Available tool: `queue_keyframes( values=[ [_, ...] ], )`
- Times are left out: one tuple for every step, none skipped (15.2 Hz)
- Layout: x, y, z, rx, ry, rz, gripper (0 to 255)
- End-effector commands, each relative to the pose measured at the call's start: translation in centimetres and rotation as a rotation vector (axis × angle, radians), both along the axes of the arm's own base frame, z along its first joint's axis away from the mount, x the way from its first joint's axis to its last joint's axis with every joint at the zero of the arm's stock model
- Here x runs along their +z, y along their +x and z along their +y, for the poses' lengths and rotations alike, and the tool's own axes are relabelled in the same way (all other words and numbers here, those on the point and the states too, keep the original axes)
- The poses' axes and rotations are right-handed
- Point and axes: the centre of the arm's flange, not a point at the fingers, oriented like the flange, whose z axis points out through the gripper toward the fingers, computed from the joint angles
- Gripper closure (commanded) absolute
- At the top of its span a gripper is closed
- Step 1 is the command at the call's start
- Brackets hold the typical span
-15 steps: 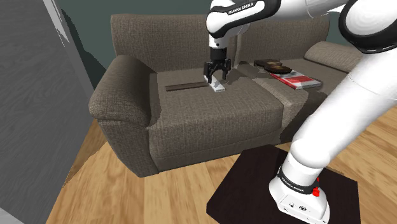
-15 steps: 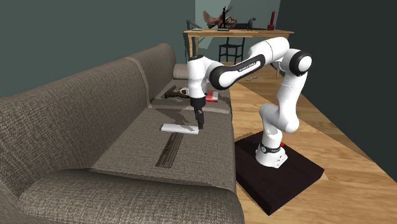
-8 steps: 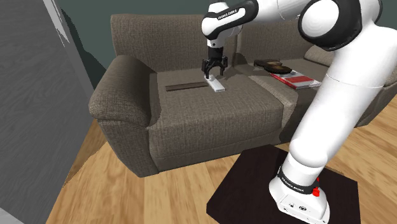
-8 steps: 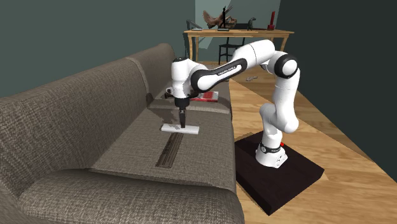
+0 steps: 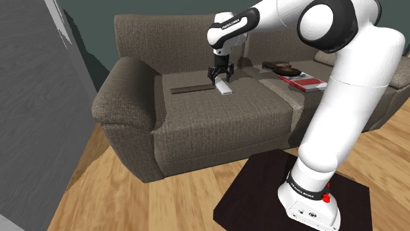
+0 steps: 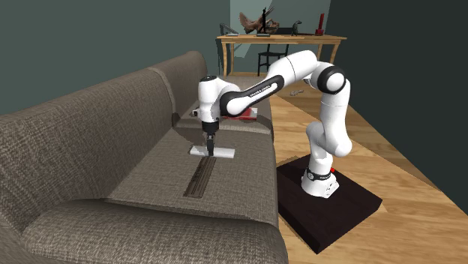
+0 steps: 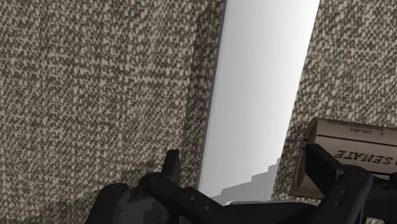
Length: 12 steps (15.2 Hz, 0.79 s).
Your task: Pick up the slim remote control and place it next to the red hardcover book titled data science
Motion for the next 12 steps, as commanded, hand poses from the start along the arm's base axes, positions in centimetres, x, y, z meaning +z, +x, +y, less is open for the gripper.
queue_keyframes(
  values=[
    [-0.77, 0.02, -0.03, 0.000, 0.000, 0.000, 0],
    [-0.77, 0.03, -0.03, 0.000, 0.000, 0.000, 0],
    [-0.77, 0.03, -0.03, 0.000, 0.000, 0.000, 0],
    [-0.77, 0.03, -0.03, 0.000, 0.000, 0.000, 0],
    [-0.77, 0.03, -0.03, 0.000, 0.000, 0.000, 0],
    [-0.77, 0.03, -0.03, 0.000, 0.000, 0.000, 0],
    [-0.77, 0.03, -0.03, 0.000, 0.000, 0.000, 0],
    [-0.77, 0.03, -0.03, 0.000, 0.000, 0.000, 0],
    [-0.77, 0.03, -0.03, 0.000, 0.000, 0.000, 0],
    [-0.79, 0.06, 0.03, 0.000, 0.000, 0.000, 255],
    [-0.75, 0.03, -0.06, 0.000, 0.000, -0.001, 255],
    [-0.75, 0.04, -0.13, 0.000, 0.000, 0.000, 255]
  ],
)
